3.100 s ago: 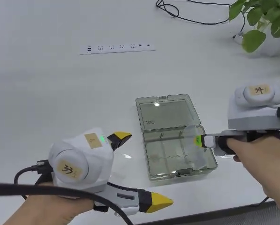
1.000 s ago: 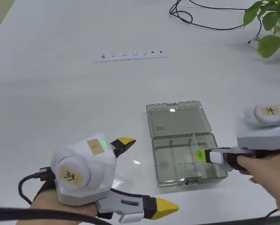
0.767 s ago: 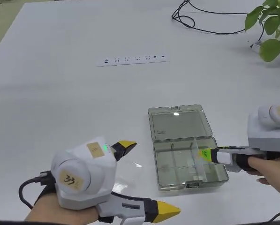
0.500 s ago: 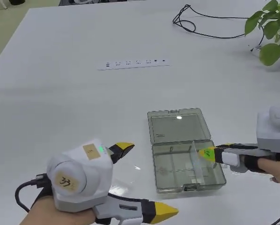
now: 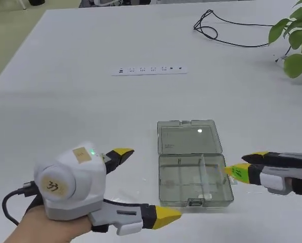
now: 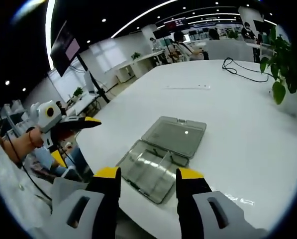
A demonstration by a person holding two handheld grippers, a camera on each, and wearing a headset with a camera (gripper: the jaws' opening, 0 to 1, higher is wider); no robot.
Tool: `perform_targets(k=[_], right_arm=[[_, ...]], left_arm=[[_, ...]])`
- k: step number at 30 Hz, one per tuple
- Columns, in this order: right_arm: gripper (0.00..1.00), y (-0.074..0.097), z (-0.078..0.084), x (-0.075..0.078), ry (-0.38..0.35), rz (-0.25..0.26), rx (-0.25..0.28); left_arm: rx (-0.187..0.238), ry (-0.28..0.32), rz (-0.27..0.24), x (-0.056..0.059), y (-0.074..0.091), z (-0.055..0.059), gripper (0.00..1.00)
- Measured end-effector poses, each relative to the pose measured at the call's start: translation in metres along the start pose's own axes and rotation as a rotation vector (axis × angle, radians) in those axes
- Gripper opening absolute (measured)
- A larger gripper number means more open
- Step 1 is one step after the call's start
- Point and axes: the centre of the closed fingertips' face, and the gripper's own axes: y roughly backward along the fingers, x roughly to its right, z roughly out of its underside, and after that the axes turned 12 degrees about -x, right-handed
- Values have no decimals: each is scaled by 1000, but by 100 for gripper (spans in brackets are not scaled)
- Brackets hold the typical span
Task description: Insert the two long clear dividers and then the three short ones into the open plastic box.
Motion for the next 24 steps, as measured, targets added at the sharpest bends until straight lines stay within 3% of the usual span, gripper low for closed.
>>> perform_targets(k=[11, 14, 22, 24], right_arm=[[60, 19, 26, 6, 234, -31, -26], [65, 21, 31, 6, 285, -39, -10], [76, 20, 41, 6, 441, -63, 44], [78, 18, 45, 9, 444, -67, 46]], left_arm=[[4, 55, -64, -5, 7, 8, 97], [-4, 71, -73, -6, 8, 13, 97], [-67, 112, -113, -17, 6, 36, 95], [-89, 121, -120, -19, 5, 42, 95]])
